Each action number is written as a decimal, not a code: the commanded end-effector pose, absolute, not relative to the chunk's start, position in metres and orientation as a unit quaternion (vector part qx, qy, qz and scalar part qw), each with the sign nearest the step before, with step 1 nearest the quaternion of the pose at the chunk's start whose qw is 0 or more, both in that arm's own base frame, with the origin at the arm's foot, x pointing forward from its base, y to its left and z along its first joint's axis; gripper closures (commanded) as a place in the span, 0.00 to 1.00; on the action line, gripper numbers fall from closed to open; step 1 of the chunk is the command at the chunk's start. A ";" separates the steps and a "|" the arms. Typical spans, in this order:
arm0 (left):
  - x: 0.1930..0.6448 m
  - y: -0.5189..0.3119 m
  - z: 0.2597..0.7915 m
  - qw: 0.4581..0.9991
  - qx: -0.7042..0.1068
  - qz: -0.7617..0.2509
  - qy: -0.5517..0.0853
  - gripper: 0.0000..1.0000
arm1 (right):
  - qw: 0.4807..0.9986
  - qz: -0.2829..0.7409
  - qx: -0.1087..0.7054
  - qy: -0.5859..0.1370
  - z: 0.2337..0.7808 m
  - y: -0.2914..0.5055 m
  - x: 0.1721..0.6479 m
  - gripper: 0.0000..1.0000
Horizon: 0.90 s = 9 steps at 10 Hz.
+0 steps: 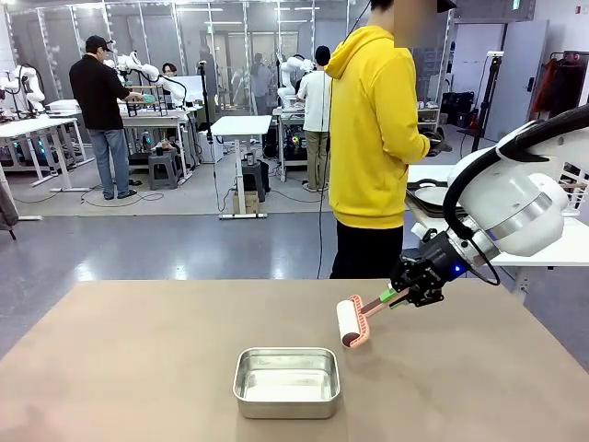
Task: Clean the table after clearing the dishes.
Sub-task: When the right (or left) Handle tray is removed, use the right hand (or left hand) to clean the right (or left) side of the table with the Lint Roller.
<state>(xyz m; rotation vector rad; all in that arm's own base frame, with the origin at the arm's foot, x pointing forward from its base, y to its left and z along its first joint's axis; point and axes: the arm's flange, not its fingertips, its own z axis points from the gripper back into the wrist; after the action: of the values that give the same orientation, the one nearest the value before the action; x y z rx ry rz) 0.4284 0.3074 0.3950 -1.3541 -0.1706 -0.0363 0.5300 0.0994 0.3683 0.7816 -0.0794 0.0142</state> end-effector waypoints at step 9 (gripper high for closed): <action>0.426 0.309 0.395 0.777 -0.624 -0.019 -0.083 0.00 | 0.925 -0.064 0.374 -0.034 0.323 0.062 0.541 0.78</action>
<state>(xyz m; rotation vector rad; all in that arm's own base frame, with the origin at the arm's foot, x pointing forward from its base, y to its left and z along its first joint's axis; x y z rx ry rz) 0.4284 0.3074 0.3950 -1.3541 -0.1706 -0.0363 0.5408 0.0725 0.3353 0.7934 -0.0481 -0.0786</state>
